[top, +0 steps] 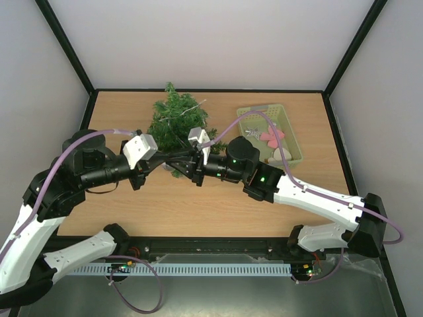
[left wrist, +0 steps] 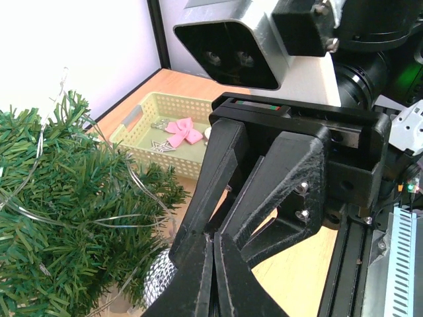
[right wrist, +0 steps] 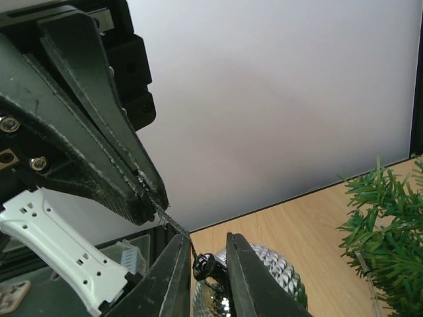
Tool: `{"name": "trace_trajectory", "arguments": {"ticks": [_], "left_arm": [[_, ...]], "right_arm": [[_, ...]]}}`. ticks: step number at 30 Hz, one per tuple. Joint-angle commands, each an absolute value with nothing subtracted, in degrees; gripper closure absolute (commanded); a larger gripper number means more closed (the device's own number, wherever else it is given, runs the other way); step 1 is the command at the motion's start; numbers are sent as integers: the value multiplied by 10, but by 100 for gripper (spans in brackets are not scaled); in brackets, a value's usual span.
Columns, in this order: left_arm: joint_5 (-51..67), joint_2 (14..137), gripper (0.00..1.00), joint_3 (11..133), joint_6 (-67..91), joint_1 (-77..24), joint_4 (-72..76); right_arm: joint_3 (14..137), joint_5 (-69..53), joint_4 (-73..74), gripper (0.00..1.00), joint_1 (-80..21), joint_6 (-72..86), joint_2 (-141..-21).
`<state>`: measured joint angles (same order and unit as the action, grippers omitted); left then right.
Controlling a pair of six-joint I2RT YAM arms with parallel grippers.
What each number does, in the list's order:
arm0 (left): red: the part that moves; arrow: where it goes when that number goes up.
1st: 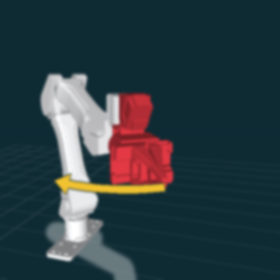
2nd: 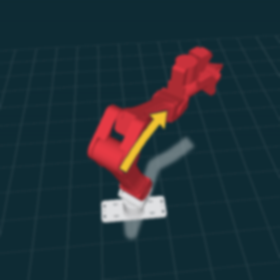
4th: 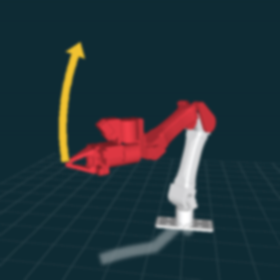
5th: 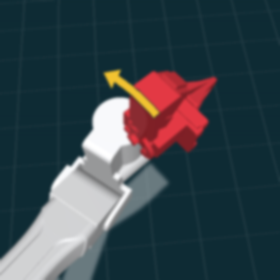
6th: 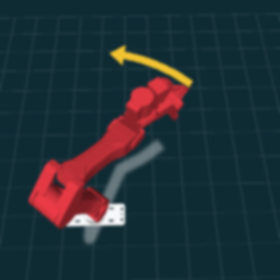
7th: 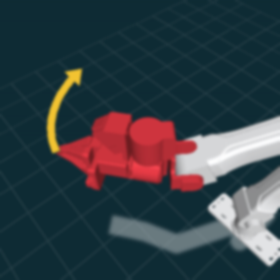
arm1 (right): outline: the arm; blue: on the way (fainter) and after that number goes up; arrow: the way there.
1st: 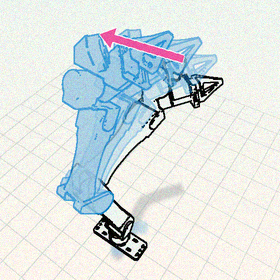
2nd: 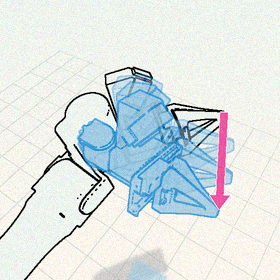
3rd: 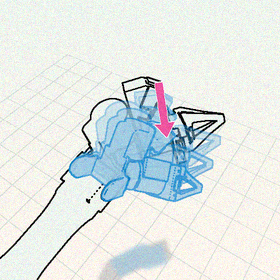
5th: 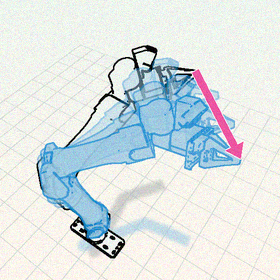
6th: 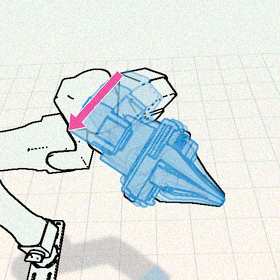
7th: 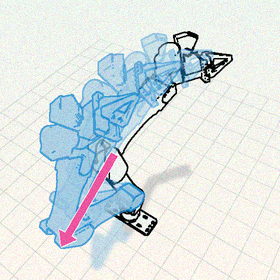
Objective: Decorate the small christmas tree
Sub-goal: Hang the decoration item on the Christmas tree.
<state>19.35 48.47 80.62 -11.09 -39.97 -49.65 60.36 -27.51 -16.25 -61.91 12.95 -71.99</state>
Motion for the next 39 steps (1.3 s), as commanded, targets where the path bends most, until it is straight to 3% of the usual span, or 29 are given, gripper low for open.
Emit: {"name": "trace_trajectory", "arguments": {"ticks": [1, 4, 15, 16, 18, 19, 25, 28, 32, 39], "left_arm": [[206, 486, 98, 821, -105, -402, -506], [204, 488, 98, 819, -105, -402, -506], [187, 484, 98, 800, -104, -402, -497], [183, 484, 98, 799, -101, -402, -495], [161, 484, 98, 800, -96, -402, -494], [143, 484, 98, 800, -92, -402, -494], [31, 488, 98, 791, -86, -402, -511], [23, 487, 98, 789, -94, -402, -520], [43, 485, 98, 795, -100, -402, -527], [113, 473, 98, 805, -86, -402, -510]], "right_arm": [[598, -281, -186, 89, -622, 118, -714], [590, -288, -183, 98, -622, 111, -711], [531, -295, -236, 98, -623, 139, -688], [531, -275, -224, 92, -623, 145, -686], [533, -225, -195, 68, -622, 158, -677], [533, -205, -182, 62, -623, 165, -670], [482, -111, -193, 57, -622, 265, -609], [458, -147, -224, 55, -623, 274, -592], [479, -183, -188, 41, -622, 186, -598], [536, -207, -193, 25, -623, 115, -663]]}}
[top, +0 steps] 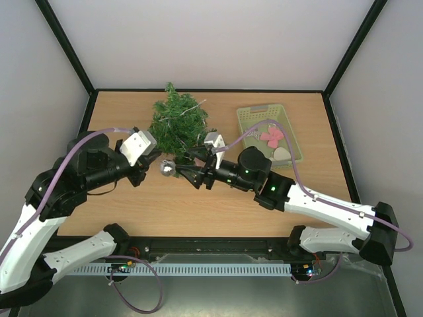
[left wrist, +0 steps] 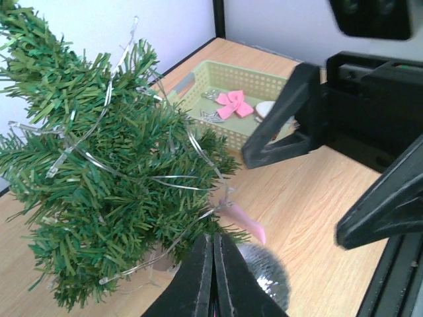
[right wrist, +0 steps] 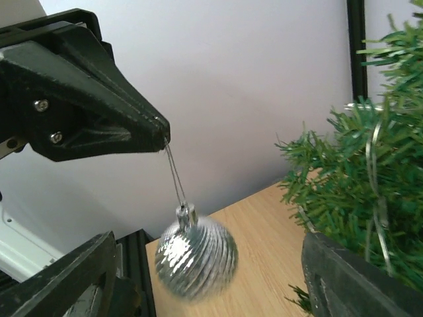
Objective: Decorate the small christmas tree
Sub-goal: Hang the decoration item on the Christmas tree.
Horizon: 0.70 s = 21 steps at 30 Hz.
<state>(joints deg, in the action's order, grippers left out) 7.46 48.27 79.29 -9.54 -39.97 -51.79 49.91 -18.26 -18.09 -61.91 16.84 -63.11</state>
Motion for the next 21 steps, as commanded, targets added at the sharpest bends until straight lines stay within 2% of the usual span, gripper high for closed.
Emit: {"name": "trace_trajectory", "arguments": {"ticks": [1, 7, 19, 21], "left_arm": [[118, 474, 98, 807, -85, -402, -510], [152, 471, 98, 812, -77, -402, -508], [193, 469, 98, 821, -69, -402, -498], [197, 469, 98, 822, -68, -402, -495]], "right_arm": [[541, -216, -197, 22, -623, 113, -672], [554, -275, -233, 21, -632, 92, -716], [563, -243, -238, 21, -636, 88, -739], [560, -246, -241, 25, -636, 88, -736]]}}
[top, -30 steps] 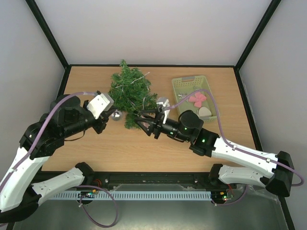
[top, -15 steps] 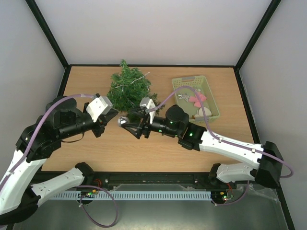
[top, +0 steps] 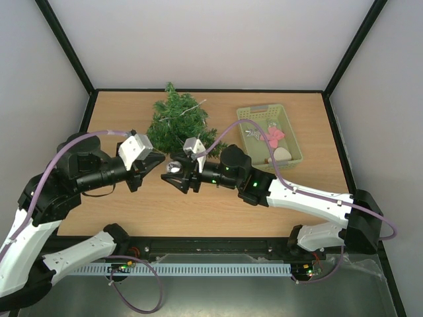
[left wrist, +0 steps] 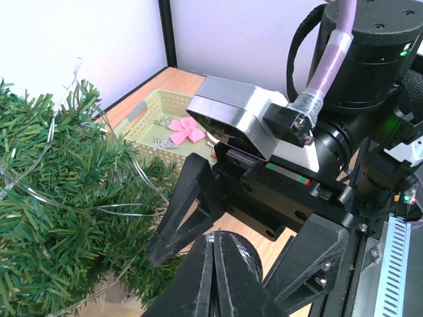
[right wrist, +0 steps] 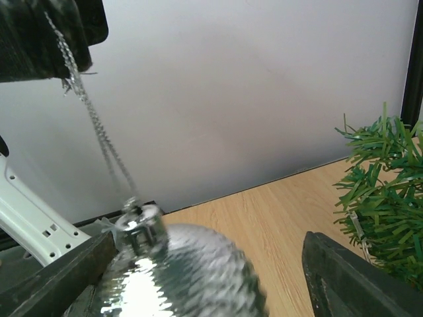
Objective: Decorate the small christmas tree
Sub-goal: Hang the decoration item on the Christmas tree.
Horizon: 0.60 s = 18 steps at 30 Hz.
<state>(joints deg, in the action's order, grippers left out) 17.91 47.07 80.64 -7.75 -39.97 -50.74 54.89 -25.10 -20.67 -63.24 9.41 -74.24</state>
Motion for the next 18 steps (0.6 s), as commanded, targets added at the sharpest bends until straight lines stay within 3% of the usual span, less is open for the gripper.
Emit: {"name": "trace_trajectory", "arguments": {"ticks": [1, 6, 18], "left_arm": [[199, 470, 98, 823, -68, -402, -493], [206, 470, 98, 822, -64, -402, -488], [210, 472, 98, 815, -54, -402, -478]], "right_arm": [[557, -247, -244, 28, -636, 89, -735], [536, -252, -273, 46, -636, 92, -725], [497, -256, -327, 56, -636, 129, -721]]}}
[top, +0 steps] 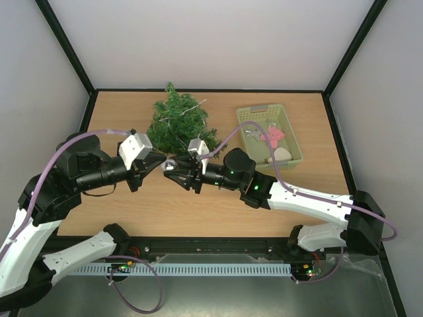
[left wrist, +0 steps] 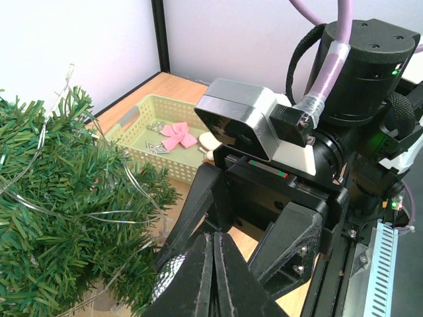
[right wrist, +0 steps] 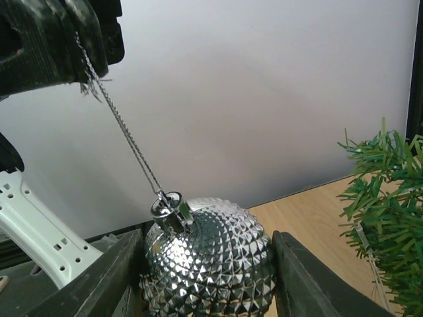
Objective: Decorate the small christmas tree
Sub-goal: Hang the decoration item on the Christmas tree.
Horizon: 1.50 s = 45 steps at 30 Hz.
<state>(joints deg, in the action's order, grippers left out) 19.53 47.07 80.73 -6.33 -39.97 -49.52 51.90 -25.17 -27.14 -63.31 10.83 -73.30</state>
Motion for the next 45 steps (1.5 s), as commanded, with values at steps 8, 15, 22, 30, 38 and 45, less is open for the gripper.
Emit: {"name": "trace_trajectory", "arguments": {"ticks": [8, 15, 22, 30, 38, 45], "left_arm": [[231, 469, 98, 818, -49, -402, -473], [244, 469, 98, 816, -42, -402, -474], [252, 471, 98, 818, -37, -402, -476], [258, 477, 98, 819, -35, -402, -483], [246, 481, 98, 821, -33, -402, -490], [226, 480, 94, 817, -29, -402, -489]], "right_arm": [[512, -255, -311, 37, -636, 117, -720], [523, -257, -304, 36, -636, 101, -725], [521, -261, -307, 37, -636, 99, -720], [519, -261, -302, 44, -636, 92, -713], [502, -268, -318, 67, -636, 105, -710], [469, -260, -326, 68, -636, 125, -696]]}}
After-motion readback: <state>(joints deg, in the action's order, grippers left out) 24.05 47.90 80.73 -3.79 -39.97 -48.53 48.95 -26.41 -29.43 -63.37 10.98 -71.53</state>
